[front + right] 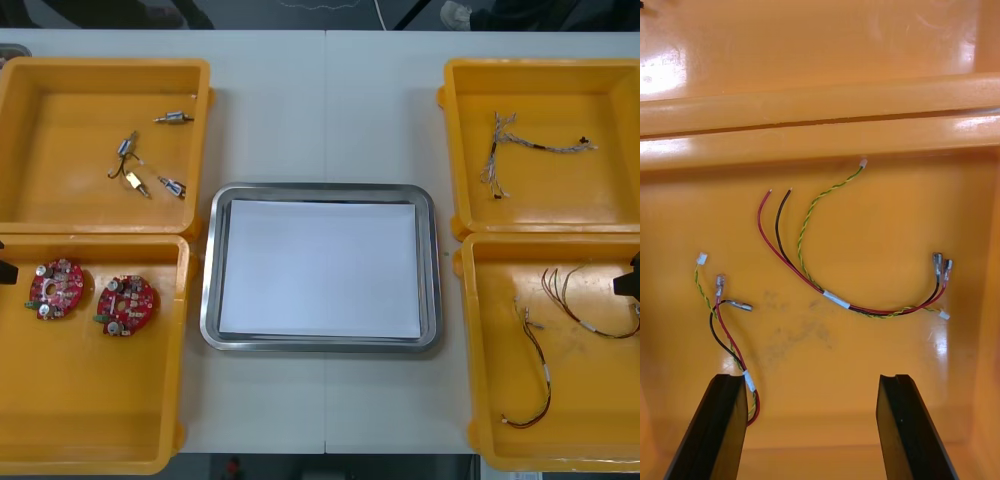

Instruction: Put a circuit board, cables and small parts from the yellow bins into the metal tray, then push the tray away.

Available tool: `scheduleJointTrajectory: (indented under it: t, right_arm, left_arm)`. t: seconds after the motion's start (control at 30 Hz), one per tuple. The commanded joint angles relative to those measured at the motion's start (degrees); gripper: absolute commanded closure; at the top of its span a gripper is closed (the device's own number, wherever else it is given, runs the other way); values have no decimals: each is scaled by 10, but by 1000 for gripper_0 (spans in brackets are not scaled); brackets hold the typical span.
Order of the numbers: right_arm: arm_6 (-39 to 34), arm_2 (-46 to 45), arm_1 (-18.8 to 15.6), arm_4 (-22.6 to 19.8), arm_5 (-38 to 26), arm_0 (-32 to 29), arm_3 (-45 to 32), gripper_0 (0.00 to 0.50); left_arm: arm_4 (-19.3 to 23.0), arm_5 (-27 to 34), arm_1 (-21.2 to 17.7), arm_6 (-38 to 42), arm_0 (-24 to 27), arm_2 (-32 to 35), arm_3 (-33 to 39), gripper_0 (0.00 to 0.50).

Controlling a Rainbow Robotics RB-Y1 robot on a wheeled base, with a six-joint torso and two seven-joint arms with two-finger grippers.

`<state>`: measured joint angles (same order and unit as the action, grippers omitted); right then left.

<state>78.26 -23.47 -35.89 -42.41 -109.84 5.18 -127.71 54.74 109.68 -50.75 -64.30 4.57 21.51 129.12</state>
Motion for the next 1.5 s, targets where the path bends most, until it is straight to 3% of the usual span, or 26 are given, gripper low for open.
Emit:
scheduleJointTrajectory:
  t: [0.03,0.57,0.63,0.77,1.1,1.33,1.5]
  right_arm:
    - [3,2,-23,0,-2,-7,-4,0]
    - [3,2,-23,0,-2,-7,-4,0]
    - [3,2,-23,0,-2,-7,-4,0]
    - [1,7,-8,-4,-2,-13,-2,0]
    - [-23,6,-7,-8,-2,-13,-18,0]
    - [-42,6,-7,-9,-2,-14,-32,0]
    - [-102,9,-1,-11,-2,-22,-33,0]
  left_arm:
    - [-5,3,-25,-17,-8,18,13,0]
    - [-5,3,-25,-17,-8,18,13,0]
    - [-3,3,-8,-18,-22,7,3,0]
    - [-2,3,-8,-25,-22,11,4,0]
    - [7,3,-9,-126,-25,20,3,0]
    - [18,-68,-43,-203,-63,19,1,0]
    - [50,-119,-72,-254,-92,19,-12,0]
